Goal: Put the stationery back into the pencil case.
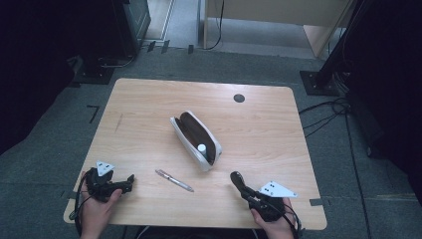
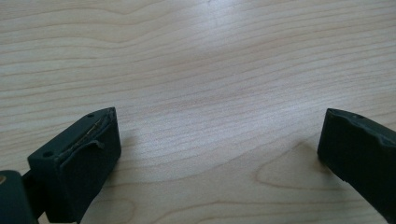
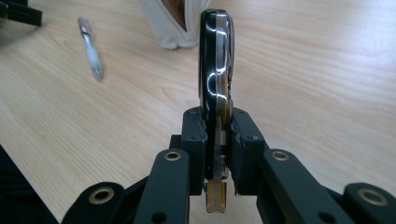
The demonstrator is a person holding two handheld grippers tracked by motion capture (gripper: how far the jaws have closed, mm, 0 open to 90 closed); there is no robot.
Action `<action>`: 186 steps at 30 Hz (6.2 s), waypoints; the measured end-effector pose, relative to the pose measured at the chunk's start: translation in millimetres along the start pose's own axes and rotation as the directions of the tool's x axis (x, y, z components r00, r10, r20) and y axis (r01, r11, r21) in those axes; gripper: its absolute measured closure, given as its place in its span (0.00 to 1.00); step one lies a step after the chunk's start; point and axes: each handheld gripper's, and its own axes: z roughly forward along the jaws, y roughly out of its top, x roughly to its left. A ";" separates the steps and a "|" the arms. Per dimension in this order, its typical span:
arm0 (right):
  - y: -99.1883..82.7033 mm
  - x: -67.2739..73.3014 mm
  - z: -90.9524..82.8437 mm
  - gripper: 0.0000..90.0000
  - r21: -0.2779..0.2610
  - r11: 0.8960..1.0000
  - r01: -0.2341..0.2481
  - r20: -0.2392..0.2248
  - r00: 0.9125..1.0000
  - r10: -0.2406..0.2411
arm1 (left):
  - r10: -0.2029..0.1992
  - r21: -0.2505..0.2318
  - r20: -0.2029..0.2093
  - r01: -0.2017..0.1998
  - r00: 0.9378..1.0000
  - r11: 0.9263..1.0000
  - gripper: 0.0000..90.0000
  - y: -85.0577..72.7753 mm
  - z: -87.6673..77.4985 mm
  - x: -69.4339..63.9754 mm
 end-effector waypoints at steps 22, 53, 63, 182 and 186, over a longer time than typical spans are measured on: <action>64.4 12.2 -2.7 0.87 -0.098 0.994 0.051 -0.030 0.998 -0.054 | 0.000 -0.001 0.000 0.000 1.000 1.000 0.00 0.0 0.0 0.0; 149.9 42.0 42.1 0.87 -0.138 0.985 0.100 -0.090 0.990 -0.113 | 0.000 0.000 0.000 0.000 1.000 1.000 0.00 0.0 0.0 0.0; 166.0 43.1 66.2 0.87 -0.096 0.989 0.115 -0.077 0.989 -0.123 | 0.001 0.000 -0.001 -0.001 1.000 1.000 0.00 0.0 0.0 0.1; 166.1 73.1 71.4 0.88 -0.117 0.972 0.205 -0.082 0.973 -0.215 | 0.003 -0.001 0.003 -0.003 1.000 1.000 0.00 -0.2 -0.1 0.2; 157.7 79.0 61.1 0.88 -0.127 0.970 0.209 -0.100 0.970 -0.223 | 0.003 -0.001 0.003 -0.003 1.000 1.000 0.00 -0.2 -0.1 0.2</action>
